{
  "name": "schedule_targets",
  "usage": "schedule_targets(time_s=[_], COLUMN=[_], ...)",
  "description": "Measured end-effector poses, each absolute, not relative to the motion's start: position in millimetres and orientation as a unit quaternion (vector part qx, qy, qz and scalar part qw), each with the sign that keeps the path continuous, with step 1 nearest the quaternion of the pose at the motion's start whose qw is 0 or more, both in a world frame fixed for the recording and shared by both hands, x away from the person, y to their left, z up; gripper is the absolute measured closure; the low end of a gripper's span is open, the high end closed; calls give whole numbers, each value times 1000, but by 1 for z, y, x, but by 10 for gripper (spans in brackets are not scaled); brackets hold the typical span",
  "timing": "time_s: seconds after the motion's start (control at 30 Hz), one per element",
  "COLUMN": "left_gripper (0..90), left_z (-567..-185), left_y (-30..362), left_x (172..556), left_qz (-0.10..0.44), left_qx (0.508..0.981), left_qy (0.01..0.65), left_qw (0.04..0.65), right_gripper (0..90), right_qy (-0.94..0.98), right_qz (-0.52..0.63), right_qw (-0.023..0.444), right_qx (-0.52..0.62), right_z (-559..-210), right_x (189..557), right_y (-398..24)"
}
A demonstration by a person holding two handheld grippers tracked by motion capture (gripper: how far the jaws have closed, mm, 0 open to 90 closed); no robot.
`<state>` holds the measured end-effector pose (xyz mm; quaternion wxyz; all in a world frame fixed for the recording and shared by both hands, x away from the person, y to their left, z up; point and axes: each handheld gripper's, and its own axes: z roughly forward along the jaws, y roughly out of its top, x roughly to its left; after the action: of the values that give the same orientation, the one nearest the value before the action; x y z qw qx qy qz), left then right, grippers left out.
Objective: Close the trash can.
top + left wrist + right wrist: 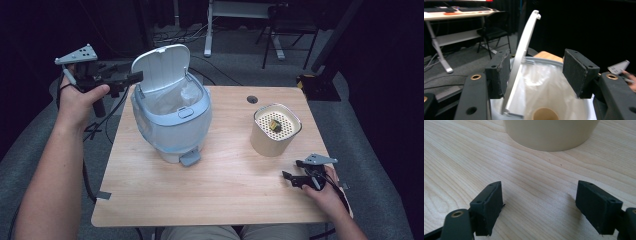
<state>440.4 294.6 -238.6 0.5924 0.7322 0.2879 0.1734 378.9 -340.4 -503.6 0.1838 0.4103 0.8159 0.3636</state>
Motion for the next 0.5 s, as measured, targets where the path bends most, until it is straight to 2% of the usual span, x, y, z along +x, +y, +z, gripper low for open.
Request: schedule_targets(time_s=[0.5], left_gripper=[427], left_z=[-257], left_y=[255], left_x=[412], left_qz=[119], left_qx=[775], left_qy=[256], left_qw=[566], right_gripper=[220], right_qy=[816], right_qz=[364], right_qw=[184], right_qx=[410], right_z=[-504], right_x=[379], right_y=[-340])
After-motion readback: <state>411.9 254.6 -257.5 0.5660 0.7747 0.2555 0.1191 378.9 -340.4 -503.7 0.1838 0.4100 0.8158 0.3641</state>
